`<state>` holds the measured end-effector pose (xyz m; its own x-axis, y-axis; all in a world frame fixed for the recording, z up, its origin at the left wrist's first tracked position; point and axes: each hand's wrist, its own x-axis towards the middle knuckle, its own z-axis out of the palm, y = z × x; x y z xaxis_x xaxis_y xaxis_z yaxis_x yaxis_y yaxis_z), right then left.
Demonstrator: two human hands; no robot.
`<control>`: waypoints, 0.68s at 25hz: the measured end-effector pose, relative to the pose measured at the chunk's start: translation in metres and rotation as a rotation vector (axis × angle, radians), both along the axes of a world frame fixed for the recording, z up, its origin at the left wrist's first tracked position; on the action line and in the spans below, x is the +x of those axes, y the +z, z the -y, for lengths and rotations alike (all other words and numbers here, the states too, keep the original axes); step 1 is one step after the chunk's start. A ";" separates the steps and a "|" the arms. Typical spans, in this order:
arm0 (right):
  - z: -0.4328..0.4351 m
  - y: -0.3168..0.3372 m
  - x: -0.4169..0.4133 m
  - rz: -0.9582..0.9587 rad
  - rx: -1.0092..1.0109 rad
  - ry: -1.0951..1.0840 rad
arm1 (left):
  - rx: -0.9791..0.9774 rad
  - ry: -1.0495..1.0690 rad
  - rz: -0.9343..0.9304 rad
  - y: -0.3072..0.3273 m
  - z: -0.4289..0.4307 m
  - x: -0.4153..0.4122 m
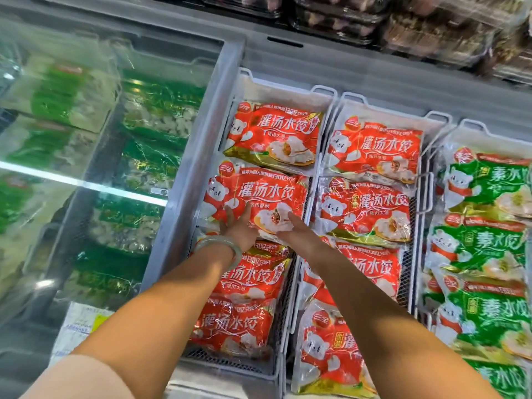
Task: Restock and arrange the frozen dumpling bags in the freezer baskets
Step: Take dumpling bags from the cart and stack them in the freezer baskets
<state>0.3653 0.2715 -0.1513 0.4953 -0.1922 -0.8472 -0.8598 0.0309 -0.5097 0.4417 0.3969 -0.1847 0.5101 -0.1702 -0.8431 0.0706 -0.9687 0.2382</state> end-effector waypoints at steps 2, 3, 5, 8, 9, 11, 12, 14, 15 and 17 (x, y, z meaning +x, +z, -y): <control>-0.003 0.002 -0.006 -0.036 0.027 -0.014 | -0.005 0.017 -0.002 0.000 -0.001 0.002; -0.003 0.004 -0.011 -0.046 0.034 -0.031 | -0.007 0.029 0.001 0.000 0.000 0.003; -0.001 0.012 -0.021 -0.053 0.056 -0.094 | -0.004 0.030 0.020 0.003 0.004 0.004; 0.004 0.026 -0.045 -0.032 0.055 -0.192 | -0.080 0.007 0.071 0.019 0.014 -0.013; 0.006 0.034 -0.057 -0.025 0.050 -0.219 | -0.138 0.005 0.063 0.027 0.017 -0.022; 0.009 0.049 -0.080 0.004 0.057 -0.244 | -0.237 -0.021 0.029 0.044 0.020 -0.040; 0.010 0.056 -0.093 0.027 0.061 -0.253 | -0.256 -0.064 -0.009 0.054 0.022 -0.050; 0.011 0.072 -0.120 0.060 0.052 -0.295 | -0.271 -0.165 -0.046 0.073 0.026 -0.071; 0.012 0.080 -0.136 0.069 0.044 -0.326 | -0.285 -0.167 -0.062 0.082 0.031 -0.082; 0.016 0.091 -0.170 0.077 0.030 -0.392 | -0.313 -0.162 -0.090 0.099 0.045 -0.105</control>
